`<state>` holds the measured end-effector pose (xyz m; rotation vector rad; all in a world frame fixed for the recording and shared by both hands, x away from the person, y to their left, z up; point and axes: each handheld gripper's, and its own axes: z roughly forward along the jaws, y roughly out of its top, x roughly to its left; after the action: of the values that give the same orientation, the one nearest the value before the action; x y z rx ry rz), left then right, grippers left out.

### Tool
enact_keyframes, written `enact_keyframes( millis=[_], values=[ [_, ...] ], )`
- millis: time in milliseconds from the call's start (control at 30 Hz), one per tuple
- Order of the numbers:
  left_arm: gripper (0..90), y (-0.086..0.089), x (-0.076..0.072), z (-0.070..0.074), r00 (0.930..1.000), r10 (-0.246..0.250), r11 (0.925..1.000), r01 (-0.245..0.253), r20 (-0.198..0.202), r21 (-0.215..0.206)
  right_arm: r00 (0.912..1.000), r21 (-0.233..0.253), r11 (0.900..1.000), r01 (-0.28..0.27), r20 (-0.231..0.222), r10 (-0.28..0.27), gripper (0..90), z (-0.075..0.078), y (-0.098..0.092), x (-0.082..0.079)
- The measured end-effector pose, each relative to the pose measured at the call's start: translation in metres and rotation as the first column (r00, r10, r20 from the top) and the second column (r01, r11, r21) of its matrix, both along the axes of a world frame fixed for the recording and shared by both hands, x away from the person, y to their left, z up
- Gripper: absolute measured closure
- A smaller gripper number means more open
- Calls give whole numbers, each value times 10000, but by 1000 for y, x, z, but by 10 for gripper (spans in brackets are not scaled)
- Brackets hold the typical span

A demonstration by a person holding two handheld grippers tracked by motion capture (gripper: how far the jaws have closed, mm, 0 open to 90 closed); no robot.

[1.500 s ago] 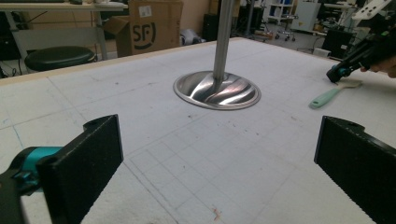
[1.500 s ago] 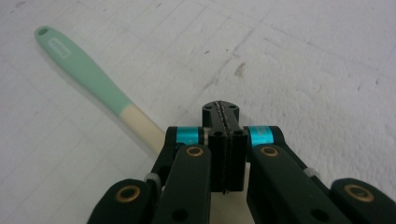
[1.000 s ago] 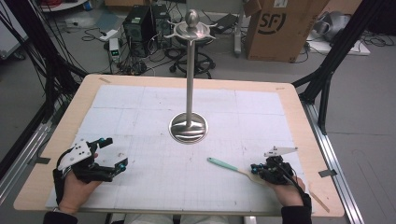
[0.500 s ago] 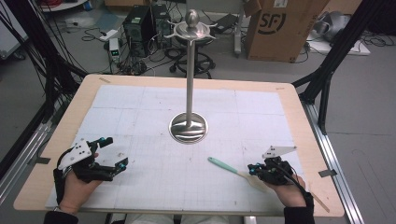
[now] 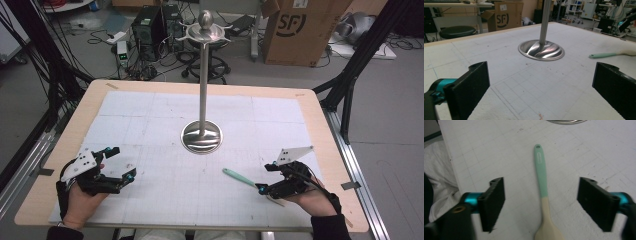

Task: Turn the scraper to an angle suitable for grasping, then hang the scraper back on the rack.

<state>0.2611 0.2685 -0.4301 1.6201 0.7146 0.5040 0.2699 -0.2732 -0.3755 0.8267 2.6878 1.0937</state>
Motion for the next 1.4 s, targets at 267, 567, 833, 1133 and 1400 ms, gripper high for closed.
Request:
enact_keyframes(
  millis=[267,567,833,1133,1400],
  values=[
    [17,-2,2,0,10000,-25,10000,25,-16,-15,9988,-859,9960,-258,-431,222,7,10,5,9],
    [17,-2,3,0,9999,-57,10000,56,-114,-18,9852,-1752,9791,-1037,-1535,769,10,-2,19,26],
    [17,-2,3,0,9998,-130,9999,130,-121,-47,9772,-3215,9392,-1207,-2047,555,50,-11,36,39],
    [17,0,0,0,9998,-90,9999,89,-153,-73,9575,-4100,8911,-1943,-2766,815,278,-21,50,43],
    [17,-1,1,-1,9998,-77,10000,77,-197,-50,9535,-5025,8346,-2256,-2896,834,557,-26,59,40]
  ],
)
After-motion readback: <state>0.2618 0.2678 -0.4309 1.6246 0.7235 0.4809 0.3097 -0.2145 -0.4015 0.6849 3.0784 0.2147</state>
